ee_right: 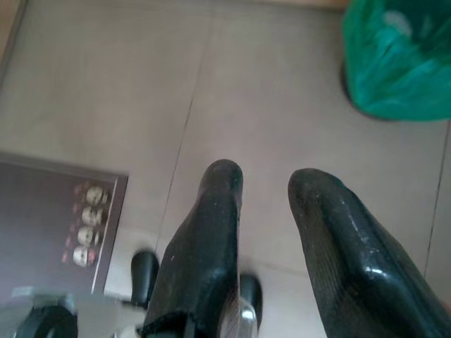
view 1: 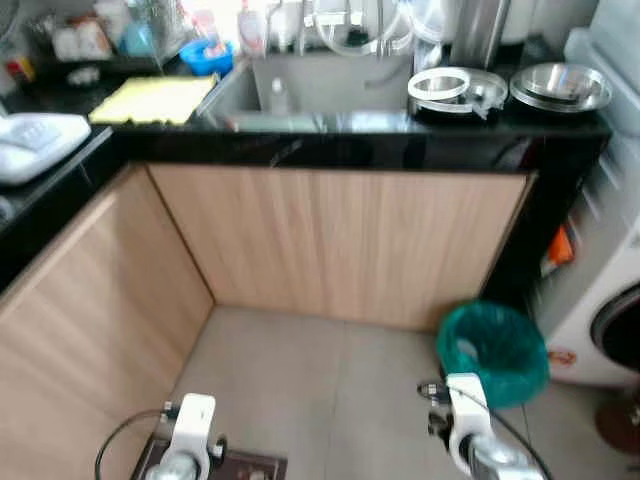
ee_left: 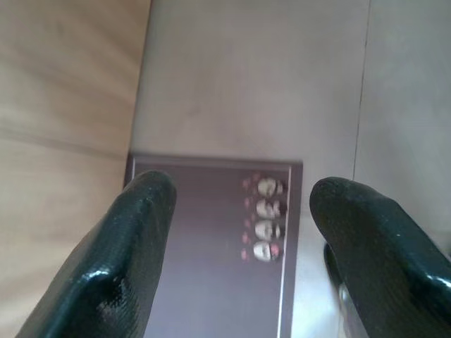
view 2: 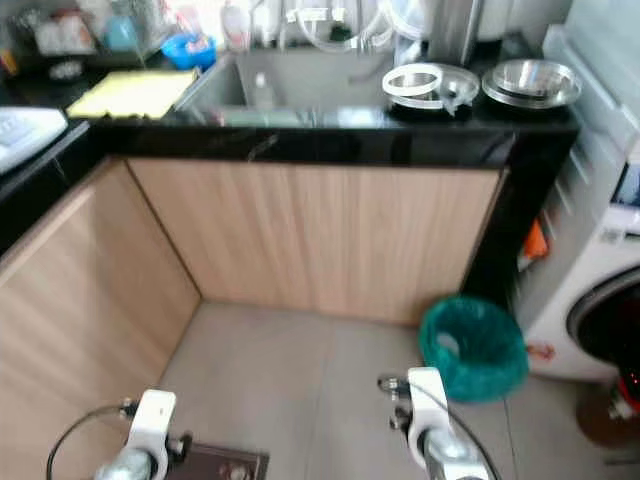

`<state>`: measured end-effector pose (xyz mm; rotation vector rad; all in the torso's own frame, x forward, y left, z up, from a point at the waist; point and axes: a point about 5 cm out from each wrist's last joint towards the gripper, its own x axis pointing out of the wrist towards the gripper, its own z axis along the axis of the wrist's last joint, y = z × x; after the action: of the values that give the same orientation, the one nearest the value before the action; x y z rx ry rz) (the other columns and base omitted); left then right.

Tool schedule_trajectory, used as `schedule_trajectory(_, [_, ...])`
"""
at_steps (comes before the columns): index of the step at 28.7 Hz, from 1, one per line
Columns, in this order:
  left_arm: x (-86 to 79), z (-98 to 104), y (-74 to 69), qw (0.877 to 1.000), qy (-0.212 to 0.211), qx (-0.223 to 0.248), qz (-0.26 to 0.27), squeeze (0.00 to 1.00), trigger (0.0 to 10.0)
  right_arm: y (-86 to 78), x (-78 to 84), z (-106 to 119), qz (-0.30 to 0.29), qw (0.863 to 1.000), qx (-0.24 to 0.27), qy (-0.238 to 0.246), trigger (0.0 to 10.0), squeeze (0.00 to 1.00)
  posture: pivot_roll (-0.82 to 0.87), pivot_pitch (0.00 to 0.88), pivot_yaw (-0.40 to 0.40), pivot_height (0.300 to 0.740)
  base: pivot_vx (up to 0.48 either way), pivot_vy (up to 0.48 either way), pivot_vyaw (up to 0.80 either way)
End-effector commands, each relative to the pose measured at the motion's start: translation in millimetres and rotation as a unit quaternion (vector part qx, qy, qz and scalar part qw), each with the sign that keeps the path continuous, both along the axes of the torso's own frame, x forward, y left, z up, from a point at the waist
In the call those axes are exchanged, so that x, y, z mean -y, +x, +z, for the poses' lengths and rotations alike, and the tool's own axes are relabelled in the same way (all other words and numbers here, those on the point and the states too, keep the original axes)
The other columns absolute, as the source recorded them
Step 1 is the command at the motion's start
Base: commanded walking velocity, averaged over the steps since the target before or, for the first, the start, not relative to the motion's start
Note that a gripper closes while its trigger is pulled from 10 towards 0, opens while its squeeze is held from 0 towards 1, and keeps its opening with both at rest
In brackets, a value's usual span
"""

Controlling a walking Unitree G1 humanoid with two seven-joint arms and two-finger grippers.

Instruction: Kitchen organization

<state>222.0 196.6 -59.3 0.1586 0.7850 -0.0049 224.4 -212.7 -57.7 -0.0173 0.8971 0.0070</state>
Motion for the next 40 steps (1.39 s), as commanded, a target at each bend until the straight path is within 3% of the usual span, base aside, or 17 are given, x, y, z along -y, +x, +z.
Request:
schedule_trajectory(1, [1.7, -1, -1.7, 1.000, 0.001, -0.005, -0.003, 0.00, 10.0, -1.0, 5.0, 0, -0.010, 1.000, 0.001, -0.002, 10.0, 0.00, -0.13, 0.000, 0.110, 0.740, 0.405, 0.000, 0.00])
schedule_trajectory(17, [4.8, -6, -7.8, 1.000, 0.004, -0.015, -0.011, 0.00, 10.0, -4.8, 5.5, -2, -0.019, 1.000, -0.002, 0.003, 10.0, 0.00, -0.16, 0.000, 0.127, 0.740, 0.396, 0.000, 0.00])
schedule_trajectory(30, [6.5, 0, 2.7, 1.000, 0.006, -0.004, -0.005, 0.00, 10.0, -5.7, 3.9, -3, -0.022, 1.000, -0.002, 0.009, 10.0, 0.00, -0.18, 0.000, 0.123, 0.740, 0.388, 0.000, -0.60])
schedule_trajectory(40, [1.9, 0, 1.4, 1.000, 0.022, -0.008, 0.008, 0.00, 10.0, -2.9, 2.4, -1, -0.023, 1.000, 0.003, 0.012, 10.0, 0.00, -0.18, 0.000, 0.125, 0.740, 0.055, 0.000, 0.00])
